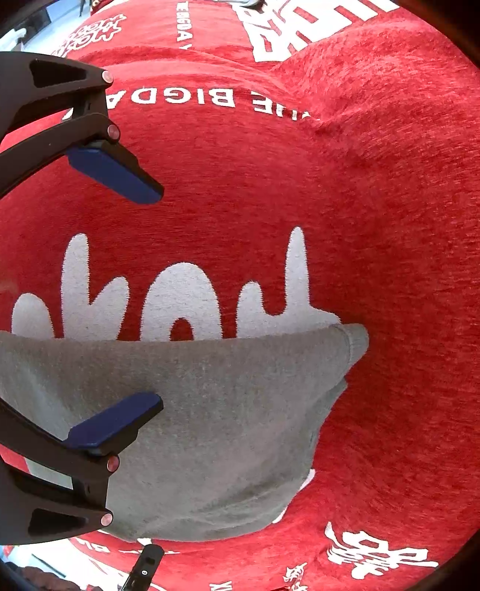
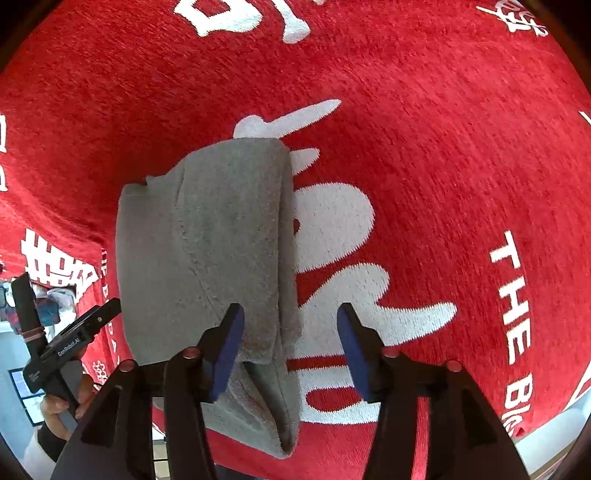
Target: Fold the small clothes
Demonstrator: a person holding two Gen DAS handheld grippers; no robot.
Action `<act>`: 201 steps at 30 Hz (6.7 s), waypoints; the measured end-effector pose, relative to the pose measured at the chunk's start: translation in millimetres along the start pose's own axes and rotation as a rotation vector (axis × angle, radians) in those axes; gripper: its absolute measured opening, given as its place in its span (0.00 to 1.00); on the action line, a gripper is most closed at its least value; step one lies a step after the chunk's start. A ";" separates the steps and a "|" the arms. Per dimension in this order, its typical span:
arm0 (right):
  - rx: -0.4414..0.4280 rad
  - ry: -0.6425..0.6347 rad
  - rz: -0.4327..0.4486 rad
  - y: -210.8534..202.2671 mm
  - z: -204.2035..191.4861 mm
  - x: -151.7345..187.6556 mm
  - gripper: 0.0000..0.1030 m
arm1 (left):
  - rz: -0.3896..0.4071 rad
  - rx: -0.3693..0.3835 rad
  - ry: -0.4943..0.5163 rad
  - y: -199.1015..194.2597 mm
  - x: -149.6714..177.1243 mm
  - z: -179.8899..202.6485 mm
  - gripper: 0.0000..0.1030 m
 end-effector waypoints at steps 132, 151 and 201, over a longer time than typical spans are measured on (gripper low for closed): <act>0.229 -0.353 -0.290 86.2 -219.0 143.2 0.16 | 0.014 0.087 -0.352 -71.9 182.7 -203.4 0.56; 0.265 -0.389 -0.303 75.5 -254.3 154.6 0.42 | 0.019 0.036 -0.311 -111.2 191.4 -192.2 0.56; 0.265 -0.375 -0.029 -23.2 -240.5 117.1 1.00 | 0.018 -0.026 -0.223 -161.0 134.2 -126.1 1.00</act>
Point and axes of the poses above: each gripper's, at about its wrist camera, not at the fingertips, and y roughly the way its jaws point, z to its right, x to its underside, the point moved 8 cm from there along y, roughly the way its jaws point, and after that the axes turned 4 degrees about -z, right-handed, at the moved point
